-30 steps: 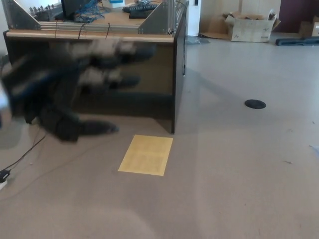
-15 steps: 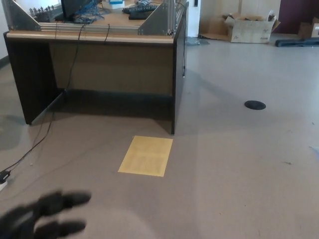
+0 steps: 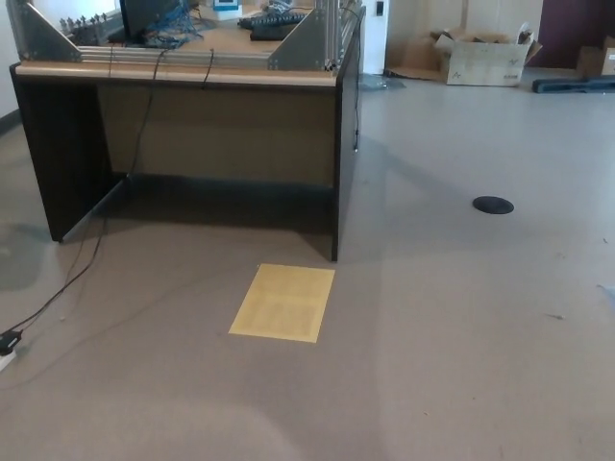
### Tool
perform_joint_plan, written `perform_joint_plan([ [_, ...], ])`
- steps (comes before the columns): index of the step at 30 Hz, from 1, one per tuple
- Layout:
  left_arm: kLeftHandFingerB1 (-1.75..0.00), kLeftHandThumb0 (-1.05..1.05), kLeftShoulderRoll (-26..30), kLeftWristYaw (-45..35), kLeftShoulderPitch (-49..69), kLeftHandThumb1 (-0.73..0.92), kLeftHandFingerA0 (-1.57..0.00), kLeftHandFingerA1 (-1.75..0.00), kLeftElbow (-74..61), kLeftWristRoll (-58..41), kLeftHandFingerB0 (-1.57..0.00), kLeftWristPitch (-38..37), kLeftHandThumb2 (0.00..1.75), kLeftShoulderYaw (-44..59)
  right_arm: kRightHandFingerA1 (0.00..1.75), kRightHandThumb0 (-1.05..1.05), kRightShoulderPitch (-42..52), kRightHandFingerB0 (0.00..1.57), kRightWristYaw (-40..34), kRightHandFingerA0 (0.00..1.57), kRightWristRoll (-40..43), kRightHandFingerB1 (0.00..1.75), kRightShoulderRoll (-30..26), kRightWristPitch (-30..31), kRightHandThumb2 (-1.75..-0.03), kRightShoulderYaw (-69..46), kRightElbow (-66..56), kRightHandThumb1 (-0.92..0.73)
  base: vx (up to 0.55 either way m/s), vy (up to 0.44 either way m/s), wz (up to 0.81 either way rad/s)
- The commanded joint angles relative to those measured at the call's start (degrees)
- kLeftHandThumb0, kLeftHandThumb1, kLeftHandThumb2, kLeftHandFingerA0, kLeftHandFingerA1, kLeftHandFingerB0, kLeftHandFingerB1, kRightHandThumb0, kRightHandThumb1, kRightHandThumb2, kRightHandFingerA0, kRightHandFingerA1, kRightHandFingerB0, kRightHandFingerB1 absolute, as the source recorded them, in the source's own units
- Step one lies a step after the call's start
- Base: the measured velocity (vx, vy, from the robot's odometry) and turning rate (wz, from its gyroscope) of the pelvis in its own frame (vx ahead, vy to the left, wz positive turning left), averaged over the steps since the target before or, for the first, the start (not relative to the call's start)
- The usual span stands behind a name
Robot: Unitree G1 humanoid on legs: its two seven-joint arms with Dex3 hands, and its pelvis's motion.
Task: The robot extends its left hand to pick up an emotional support dumpling from the palm of a person and brings its hand down by its side. Then it extends its arm again to hand the dumpling back to the person.
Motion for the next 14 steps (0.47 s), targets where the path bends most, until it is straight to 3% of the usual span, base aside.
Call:
perform_joint_plan([
  [1, -0.36, -0.65, 0.64, 18.36, 2.94, 0.47, -0.25, -0.44, 9.16, 9.45, -0.16, -24.36, 0.73, 1.51, 0.55, -0.24, 1.35, 0.67, -0.61, 0.79, 1.36, 0.50, -1.06, -0.34, -0.58, -1.26, -0.43, -0.63, 0.00, 0.000, 0.00],
  [14, -0.38, -0.65, 1.89, 19.97, 1.08, 0.47, -0.28, -0.45, 12.77, 9.49, -0.20, -27.54, 0.73, -0.18, 0.57, -0.25, 0.18, 0.68, -0.98, 0.80, 1.12, 0.50, -1.05, -0.36, -0.58, -1.35, -0.21, -0.62, 0.00, 0.000, 0.00],
])
